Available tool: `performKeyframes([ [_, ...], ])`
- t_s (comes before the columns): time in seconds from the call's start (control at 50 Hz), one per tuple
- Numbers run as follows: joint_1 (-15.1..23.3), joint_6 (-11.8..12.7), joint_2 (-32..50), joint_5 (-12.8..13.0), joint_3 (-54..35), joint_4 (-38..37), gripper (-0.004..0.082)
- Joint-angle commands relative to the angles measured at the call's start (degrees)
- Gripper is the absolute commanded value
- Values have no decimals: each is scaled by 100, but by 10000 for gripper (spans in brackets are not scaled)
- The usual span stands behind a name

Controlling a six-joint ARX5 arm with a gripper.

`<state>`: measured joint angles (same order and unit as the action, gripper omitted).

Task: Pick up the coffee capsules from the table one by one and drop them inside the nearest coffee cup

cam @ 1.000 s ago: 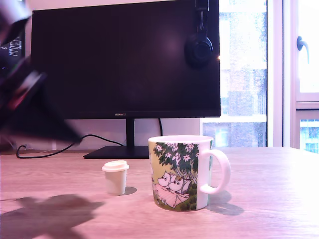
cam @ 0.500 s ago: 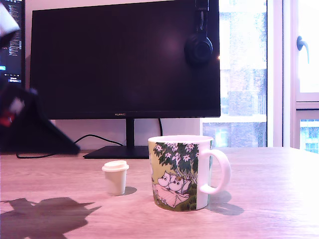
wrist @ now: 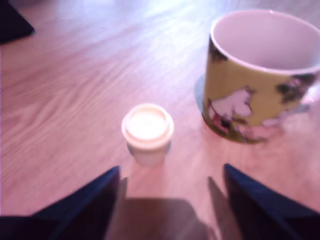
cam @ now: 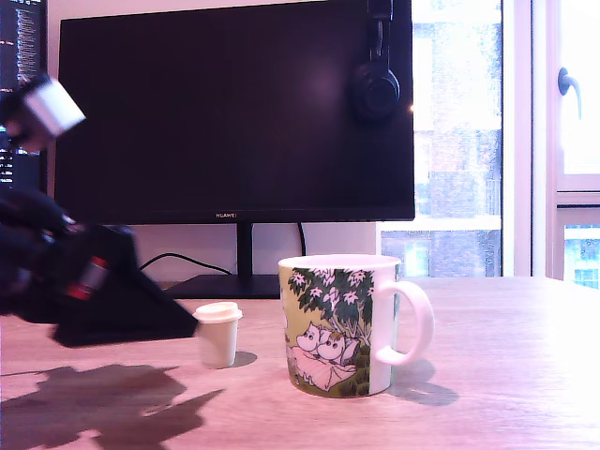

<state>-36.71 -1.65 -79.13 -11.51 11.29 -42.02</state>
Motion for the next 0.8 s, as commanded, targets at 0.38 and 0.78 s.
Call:
performKeyframes([
  [0.38,61,7,-933,0,212,-643,730],
  [0.78,59,-33,-1757,-2,953,-590,729],
])
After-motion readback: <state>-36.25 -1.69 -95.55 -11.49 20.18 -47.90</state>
